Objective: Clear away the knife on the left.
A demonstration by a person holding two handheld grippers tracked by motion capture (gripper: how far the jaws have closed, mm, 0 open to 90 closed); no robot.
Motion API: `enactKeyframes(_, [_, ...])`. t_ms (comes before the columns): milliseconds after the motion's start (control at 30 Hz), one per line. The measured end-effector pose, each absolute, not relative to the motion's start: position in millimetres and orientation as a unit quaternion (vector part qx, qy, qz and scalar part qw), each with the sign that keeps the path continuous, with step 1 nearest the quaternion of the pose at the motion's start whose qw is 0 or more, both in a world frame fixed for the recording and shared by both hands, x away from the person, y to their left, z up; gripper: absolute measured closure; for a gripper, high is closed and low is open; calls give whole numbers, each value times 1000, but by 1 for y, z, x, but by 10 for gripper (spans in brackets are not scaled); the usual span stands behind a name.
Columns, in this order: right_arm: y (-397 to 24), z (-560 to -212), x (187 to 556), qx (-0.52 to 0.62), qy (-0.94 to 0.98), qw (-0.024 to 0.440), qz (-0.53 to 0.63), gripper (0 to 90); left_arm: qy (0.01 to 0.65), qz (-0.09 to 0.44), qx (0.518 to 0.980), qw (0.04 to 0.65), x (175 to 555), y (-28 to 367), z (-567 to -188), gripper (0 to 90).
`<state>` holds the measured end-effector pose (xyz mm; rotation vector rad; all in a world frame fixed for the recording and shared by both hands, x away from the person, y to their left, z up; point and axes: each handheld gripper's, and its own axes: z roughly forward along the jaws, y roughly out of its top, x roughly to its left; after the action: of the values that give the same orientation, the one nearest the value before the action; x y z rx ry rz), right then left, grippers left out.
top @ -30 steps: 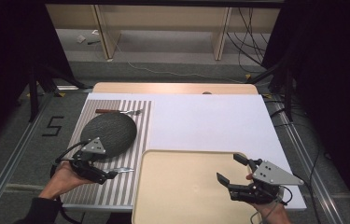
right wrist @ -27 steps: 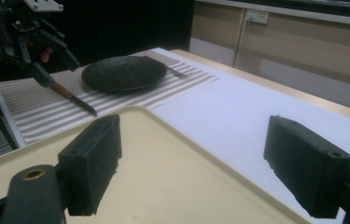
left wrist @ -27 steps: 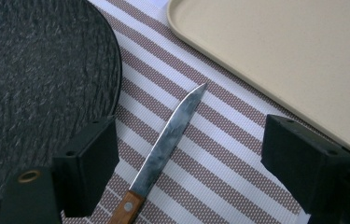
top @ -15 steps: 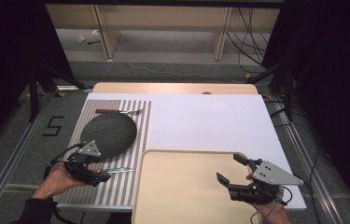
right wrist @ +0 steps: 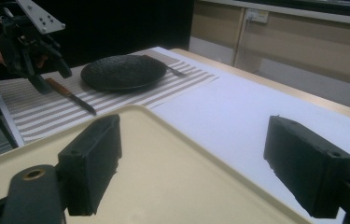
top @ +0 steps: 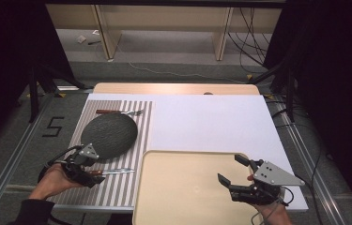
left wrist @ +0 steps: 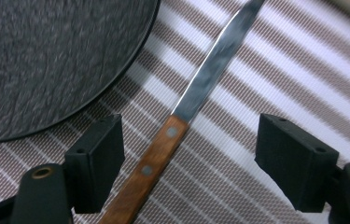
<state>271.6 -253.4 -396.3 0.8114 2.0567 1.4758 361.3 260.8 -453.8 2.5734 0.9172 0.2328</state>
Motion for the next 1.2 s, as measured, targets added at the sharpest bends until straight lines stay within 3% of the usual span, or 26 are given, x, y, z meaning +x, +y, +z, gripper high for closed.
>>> enactKeyframes(700, [-254, -396, 272, 297, 751, 239, 539, 201, 309, 61, 939, 140, 380, 262, -463, 411])
enactKeyframes(1200, [-254, -397, 272, 297, 751, 239, 539, 201, 277, 29, 955, 102, 382, 248, -461, 668])
